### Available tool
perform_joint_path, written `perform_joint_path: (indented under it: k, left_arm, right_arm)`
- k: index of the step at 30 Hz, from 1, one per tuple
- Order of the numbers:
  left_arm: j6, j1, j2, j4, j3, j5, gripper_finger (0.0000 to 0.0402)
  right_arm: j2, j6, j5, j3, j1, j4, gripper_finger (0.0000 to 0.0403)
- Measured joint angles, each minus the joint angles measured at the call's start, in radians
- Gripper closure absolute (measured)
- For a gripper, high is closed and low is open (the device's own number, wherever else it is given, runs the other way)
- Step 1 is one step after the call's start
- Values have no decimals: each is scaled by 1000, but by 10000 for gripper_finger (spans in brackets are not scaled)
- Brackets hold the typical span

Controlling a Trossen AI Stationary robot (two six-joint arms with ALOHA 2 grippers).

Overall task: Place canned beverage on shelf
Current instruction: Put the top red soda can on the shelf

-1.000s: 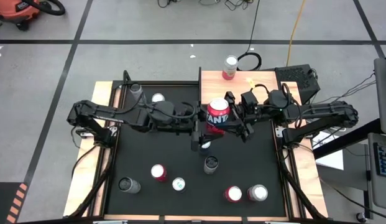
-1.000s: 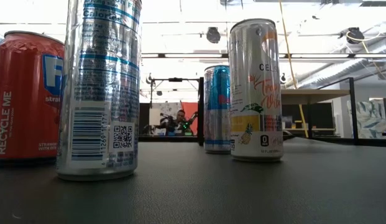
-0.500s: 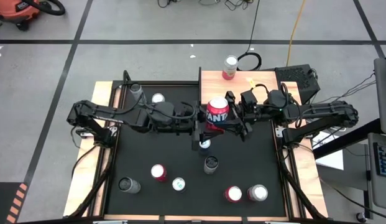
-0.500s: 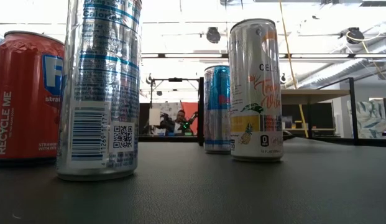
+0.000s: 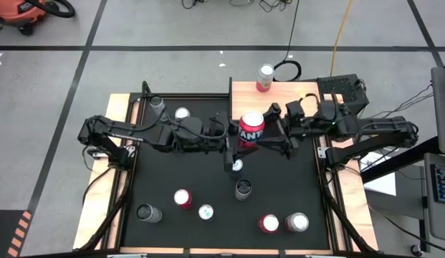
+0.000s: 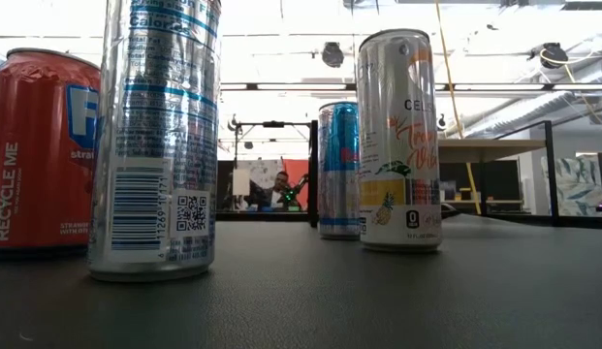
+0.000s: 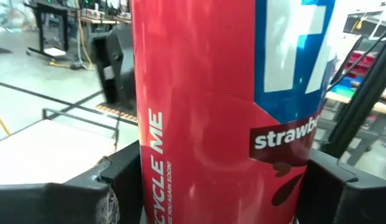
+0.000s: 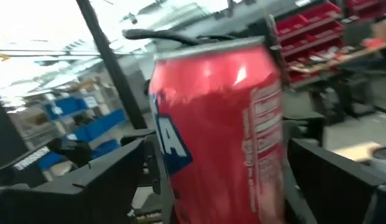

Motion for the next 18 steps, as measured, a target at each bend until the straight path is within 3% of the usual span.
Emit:
perform_joint_path:
  k: [8, 18]
  left_arm:
    - [79, 3, -1, -9, 0, -21, 109]
    - [80, 20, -2, -106, 0, -20, 109]
  right_arm:
    - [47, -66, 148, 401, 0, -496, 28]
    - [300, -92, 183, 1018, -2, -1060, 30]
